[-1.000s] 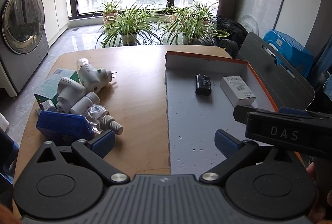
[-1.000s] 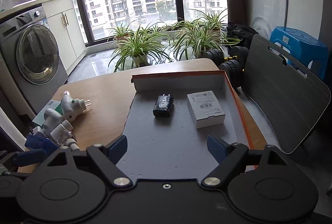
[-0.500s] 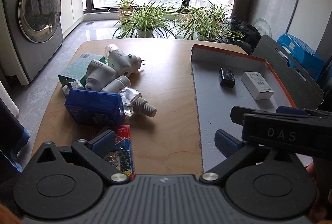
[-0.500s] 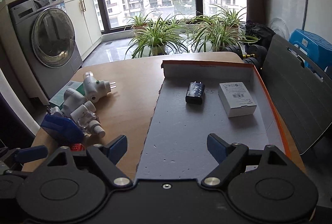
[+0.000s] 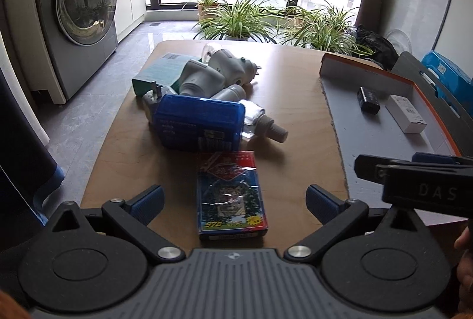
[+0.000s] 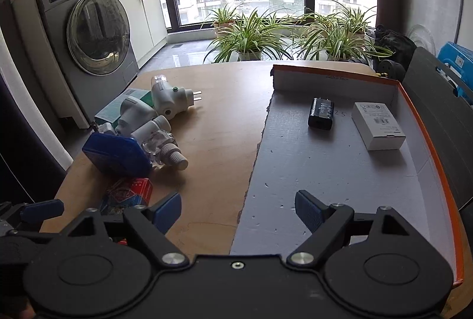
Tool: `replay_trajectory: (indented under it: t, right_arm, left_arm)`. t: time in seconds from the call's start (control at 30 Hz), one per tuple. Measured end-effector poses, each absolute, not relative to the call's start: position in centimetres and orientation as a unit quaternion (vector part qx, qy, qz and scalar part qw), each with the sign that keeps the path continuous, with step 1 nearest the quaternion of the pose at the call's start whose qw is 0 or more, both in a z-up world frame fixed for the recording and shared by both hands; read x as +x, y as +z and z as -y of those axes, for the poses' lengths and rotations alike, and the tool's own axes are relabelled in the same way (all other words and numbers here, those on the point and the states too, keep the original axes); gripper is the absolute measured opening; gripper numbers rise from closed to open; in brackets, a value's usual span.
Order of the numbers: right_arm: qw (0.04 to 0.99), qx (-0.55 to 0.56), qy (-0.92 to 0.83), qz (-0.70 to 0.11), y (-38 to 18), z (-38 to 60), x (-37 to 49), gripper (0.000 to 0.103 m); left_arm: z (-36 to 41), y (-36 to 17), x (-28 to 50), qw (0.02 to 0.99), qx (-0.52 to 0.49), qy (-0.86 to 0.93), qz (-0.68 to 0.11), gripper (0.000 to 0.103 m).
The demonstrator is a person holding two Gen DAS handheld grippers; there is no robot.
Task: Organize rigid objects
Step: 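Grasp the blue plastic box with left tool while right tool grasps the red-and-blue card package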
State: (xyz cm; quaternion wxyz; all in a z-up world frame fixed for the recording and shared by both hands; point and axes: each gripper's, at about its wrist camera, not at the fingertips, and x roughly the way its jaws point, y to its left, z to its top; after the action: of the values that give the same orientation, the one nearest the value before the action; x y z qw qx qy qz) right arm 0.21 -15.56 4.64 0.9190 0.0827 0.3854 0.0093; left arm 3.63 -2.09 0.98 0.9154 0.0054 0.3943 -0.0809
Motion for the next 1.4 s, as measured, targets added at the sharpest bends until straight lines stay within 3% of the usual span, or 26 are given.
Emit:
replay_trajectory:
  t: [0.8,0.87,1.27,1.33,1.37,1.4]
  right_arm:
    - [0.902,0.067,0.063,-0.422,2.0,8.6,0.1,0.099]
    - [0.902,0.061,0.076,-0.421,2.0,7.5,0.1,0.099]
    - [0.894,0.030,0.089,-0.439,-0.1,2.8,2.9,0.098]
    - [0.897,0.009,0.084,-0.434,-0.2,2.4,3.3,0.097]
    - [0.898,0.003,0.087,-0.432,-0.2,2.3,3.4,0.091]
    - [0.900,0.000,0.091,-0.427,-0.1,2.3,3.3,0.075]
  left_arm:
    - [1.1,-2.0,10.7,0.933,0.071,-0.119,-0.332,0.103]
    - [0.4,-2.0,10.8,0.936,0.060,-0.127,-0.324,0.094]
    - [-4.0,1.1,9.2,0.946,0.010,-0.129,-0.297,0.093]
    - [-4.7,1.5,9.1,0.948,0.002,-0.118,-0.294,0.093]
    - [-4.9,1.7,9.1,0.949,-0.004,-0.112,-0.294,0.093]
    - [-5.2,1.8,9.0,0.949,-0.010,-0.108,-0.295,0.093]
